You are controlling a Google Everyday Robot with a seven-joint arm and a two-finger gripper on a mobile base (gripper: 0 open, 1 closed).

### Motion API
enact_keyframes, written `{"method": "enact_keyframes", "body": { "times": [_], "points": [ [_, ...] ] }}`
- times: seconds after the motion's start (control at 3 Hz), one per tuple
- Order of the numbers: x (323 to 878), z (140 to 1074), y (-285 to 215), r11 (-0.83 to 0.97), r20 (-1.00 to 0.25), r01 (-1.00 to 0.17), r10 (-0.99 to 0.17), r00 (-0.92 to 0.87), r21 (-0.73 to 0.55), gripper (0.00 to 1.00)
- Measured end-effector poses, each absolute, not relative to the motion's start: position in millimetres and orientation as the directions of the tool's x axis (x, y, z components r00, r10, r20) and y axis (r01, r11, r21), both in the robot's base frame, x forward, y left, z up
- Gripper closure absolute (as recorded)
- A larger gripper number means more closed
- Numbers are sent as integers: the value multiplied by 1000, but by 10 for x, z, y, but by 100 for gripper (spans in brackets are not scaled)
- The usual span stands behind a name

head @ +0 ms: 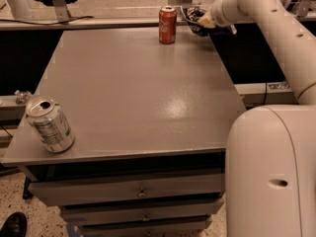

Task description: Move blue chip bag near coke can

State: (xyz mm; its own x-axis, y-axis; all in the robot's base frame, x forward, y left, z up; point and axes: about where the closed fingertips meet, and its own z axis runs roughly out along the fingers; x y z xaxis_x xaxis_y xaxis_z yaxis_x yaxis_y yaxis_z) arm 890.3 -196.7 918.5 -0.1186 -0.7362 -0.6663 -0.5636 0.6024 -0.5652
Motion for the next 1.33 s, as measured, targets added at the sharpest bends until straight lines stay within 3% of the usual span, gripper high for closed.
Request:
{"method": "enact_keyframes", "body": {
  "times": [1.33],
  "points": [
    [8932, 9046, -1383, 574, -710, -638, -701, -59, -513, 100]
  ]
}}
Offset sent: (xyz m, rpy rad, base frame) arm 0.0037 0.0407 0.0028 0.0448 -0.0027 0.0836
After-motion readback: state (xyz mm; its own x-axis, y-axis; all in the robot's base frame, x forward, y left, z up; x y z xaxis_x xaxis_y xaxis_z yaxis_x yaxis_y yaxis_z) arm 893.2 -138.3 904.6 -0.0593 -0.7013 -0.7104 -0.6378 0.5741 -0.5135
